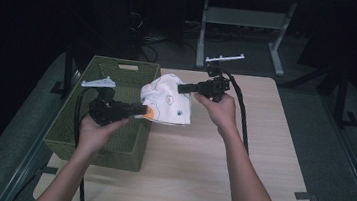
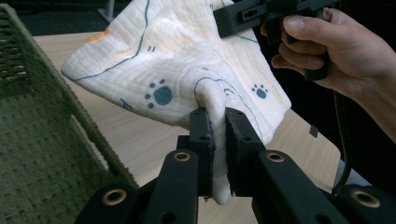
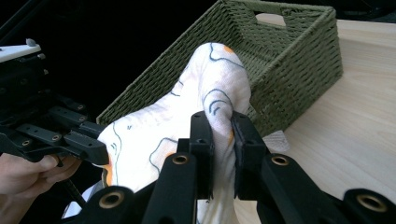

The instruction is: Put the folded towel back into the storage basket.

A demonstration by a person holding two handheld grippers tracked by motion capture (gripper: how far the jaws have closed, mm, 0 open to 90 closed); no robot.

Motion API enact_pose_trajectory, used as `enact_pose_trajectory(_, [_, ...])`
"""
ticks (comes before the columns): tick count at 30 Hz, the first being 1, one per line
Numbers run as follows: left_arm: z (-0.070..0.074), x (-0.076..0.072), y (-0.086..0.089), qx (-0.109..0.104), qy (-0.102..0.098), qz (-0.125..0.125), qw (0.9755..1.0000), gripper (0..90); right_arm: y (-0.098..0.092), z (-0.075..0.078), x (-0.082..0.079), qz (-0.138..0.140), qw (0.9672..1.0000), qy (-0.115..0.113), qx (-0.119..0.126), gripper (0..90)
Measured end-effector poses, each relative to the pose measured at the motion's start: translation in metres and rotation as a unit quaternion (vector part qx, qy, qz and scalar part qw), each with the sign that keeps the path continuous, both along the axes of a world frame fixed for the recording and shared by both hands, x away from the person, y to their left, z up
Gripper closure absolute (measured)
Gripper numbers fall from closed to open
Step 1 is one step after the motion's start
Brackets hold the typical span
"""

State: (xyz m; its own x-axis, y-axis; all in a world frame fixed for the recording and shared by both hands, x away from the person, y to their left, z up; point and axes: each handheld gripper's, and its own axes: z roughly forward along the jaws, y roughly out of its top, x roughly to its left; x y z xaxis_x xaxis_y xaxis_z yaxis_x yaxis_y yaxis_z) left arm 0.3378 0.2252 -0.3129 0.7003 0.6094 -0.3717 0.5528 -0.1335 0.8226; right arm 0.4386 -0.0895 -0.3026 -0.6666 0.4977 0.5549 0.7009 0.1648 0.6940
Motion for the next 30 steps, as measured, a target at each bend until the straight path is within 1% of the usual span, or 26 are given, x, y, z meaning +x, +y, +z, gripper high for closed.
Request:
enact_pose_trajectory(1, [0.0, 0.0, 0.0, 0.0, 0.0, 0.0, 1.0, 82.6, 0.002, 0.0, 0.0, 0.0, 1.0, 0.0, 0.0, 80.5])
enact_pose_trajectory(2, [0.001, 0.0, 0.004, 0.001, -0.001, 0.002, 1.0, 82.6, 0.004, 0.001, 0.0, 0.001, 1.0, 0.0, 0.0, 80.5])
enact_pose_trajectory(3, [0.001, 0.0, 0.004, 0.001, -0.001, 0.002, 1.0, 82.6, 0.006, 0.002, 0.001, 0.003, 1.0, -0.002, -0.001, 80.5])
enact_pose_trajectory(4, [0.002, 0.0, 0.008, 0.0, -0.001, 0.004, 1.0, 82.6, 0.009, 0.002, 0.001, 0.003, 1.0, -0.005, -0.003, 80.6])
enact_pose_trajectory(7, [0.003, 0.0, 0.012, 0.001, -0.001, 0.007, 1.0, 82.6, 0.014, 0.004, 0.001, 0.005, 1.0, -0.004, -0.005, 80.5])
enact_pose_trajectory(8, [0.003, 0.0, 0.015, 0.002, -0.002, 0.009, 1.0, 82.6, 0.018, 0.006, 0.002, 0.005, 1.0, -0.006, -0.006, 80.5])
enact_pose_trajectory(11, [0.004, 0.0, 0.019, 0.003, -0.001, 0.012, 0.9999, 82.6, 0.022, 0.007, 0.003, 0.008, 0.9999, -0.006, -0.007, 80.5])
enact_pose_trajectory(12, [0.004, 0.0, 0.023, 0.006, 0.001, 0.013, 0.9999, 82.6, 0.027, 0.008, 0.003, 0.01, 0.9999, -0.007, -0.009, 80.5])
enact_pose_trajectory(14, [0.004, 0.0, 0.025, 0.005, 0.002, 0.014, 0.9999, 82.6, 0.028, 0.008, 0.004, 0.01, 0.9999, -0.007, -0.009, 80.5])
enact_pose_trajectory(15, [0.004, 0.0, 0.026, 0.004, 0.002, 0.015, 0.9999, 82.6, 0.033, 0.009, 0.004, 0.011, 0.9999, -0.006, -0.012, 80.5])
enact_pose_trajectory(17, [0.004, 0.0, 0.029, 0.007, 0.002, 0.016, 0.9998, 82.6, 0.035, 0.01, 0.004, 0.011, 0.9999, -0.005, -0.011, 80.5])
enact_pose_trajectory(22, [0.006, 0.0, 0.037, 0.006, 0.003, 0.022, 0.9997, 82.6, 0.047, 0.013, 0.005, 0.017, 0.9998, -0.006, -0.012, 80.5])
enact_pose_trajectory(29, [0.007, 0.0, 0.043, 0.007, 0.003, 0.023, 0.9997, 82.6, 0.056, 0.016, 0.005, 0.02, 0.9997, -0.007, -0.013, 80.5])
enact_pose_trajectory(30, [0.007, 0.0, 0.046, 0.005, 0.004, 0.025, 0.9997, 82.6, 0.058, 0.016, 0.006, 0.022, 0.9996, -0.009, -0.016, 80.5])
